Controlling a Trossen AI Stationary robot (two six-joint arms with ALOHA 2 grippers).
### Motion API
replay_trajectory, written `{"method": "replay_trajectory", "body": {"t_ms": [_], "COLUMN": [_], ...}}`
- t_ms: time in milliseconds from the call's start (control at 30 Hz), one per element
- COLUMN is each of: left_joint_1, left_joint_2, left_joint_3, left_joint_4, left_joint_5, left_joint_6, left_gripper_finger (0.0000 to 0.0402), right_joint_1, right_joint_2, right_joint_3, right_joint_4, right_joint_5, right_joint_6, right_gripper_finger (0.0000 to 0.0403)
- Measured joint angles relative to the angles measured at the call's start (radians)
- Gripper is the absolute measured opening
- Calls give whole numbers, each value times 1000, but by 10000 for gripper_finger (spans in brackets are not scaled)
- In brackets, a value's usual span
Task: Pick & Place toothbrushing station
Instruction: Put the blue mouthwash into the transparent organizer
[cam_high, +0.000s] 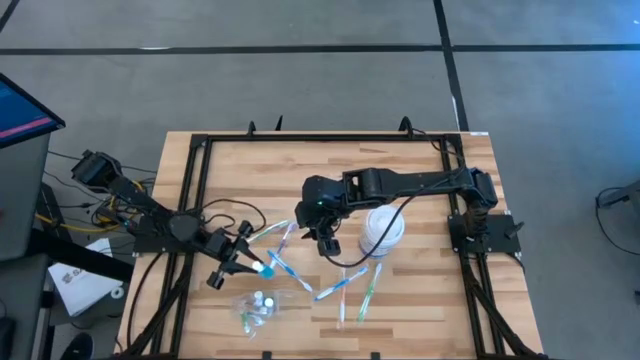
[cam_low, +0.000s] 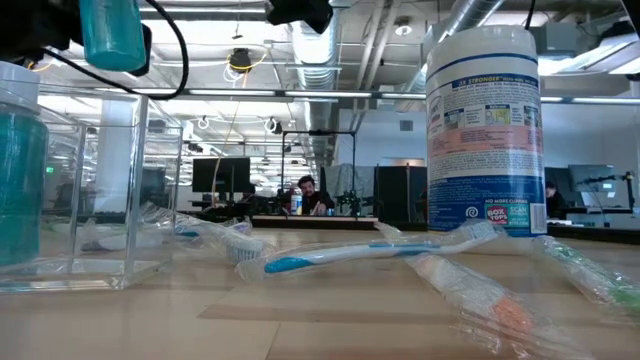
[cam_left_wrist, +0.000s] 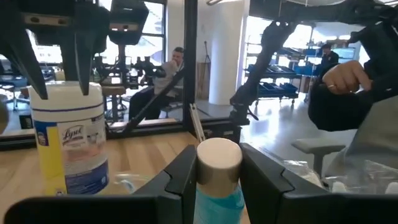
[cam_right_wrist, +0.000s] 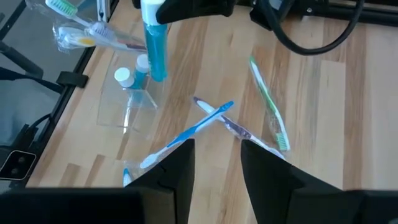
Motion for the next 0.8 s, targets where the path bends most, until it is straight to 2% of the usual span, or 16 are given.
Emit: {"method": "replay_trajectory", "body": {"t_ms": [167,467,800], "left_joint_1": [0,0,-1], "left_joint_2": [30,144,242], "left_joint_3": [0,29,86], "left_joint_4": [-1,28,39], "left_joint_5": [53,75,190], "left_joint_6": [-34,-80,-108], "left_gripper_finger": [88,89,89], "right_joint_1": [-5,-21,-27], "right_joint_2": [0,0,1], "right_joint_3": [0,0,0], "right_joint_4": [4,3,-18], "right_joint_5": [0,0,0], "right_joint_6": [0,0,0], "right_gripper_finger": [122,122,122]}}
